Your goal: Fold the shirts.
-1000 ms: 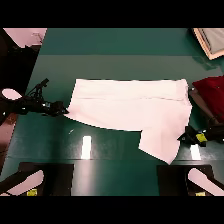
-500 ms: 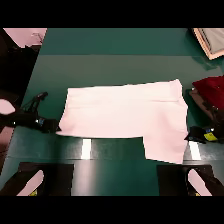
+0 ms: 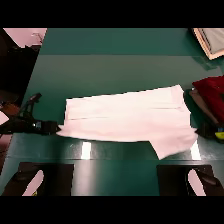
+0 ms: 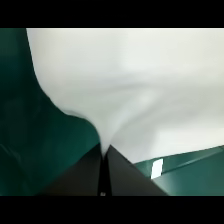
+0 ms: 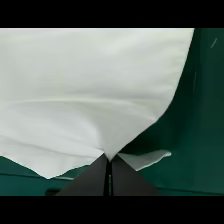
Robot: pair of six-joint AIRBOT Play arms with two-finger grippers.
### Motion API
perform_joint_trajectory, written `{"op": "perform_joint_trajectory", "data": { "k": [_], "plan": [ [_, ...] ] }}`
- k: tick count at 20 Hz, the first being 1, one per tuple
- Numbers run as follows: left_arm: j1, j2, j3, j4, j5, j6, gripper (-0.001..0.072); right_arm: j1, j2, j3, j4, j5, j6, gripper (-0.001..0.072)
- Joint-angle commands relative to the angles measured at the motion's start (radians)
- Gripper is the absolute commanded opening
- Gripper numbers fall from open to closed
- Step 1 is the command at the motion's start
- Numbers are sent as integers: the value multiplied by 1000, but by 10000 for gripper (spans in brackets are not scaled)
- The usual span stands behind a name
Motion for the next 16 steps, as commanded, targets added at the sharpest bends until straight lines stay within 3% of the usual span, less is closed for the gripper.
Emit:
{"op": "perform_joint_trajectory", "data": {
  "k": [1, 6, 12, 16],
  "plan": [
    [0, -55, 70, -35, 156, -30, 22, 50, -154, 129, 51, -130, 1, 10],
    [0, -291, 183, -119, 293, -29, 23, 164, -465, 346, 50, -199, 2, 10],
    [0, -537, 320, -155, 333, -25, 23, 215, -726, 591, 52, -217, 14, 10],
    [0, -606, 353, -159, 365, -18, 24, 233, -850, 735, 51, -219, 21, 10]
  ]
}}
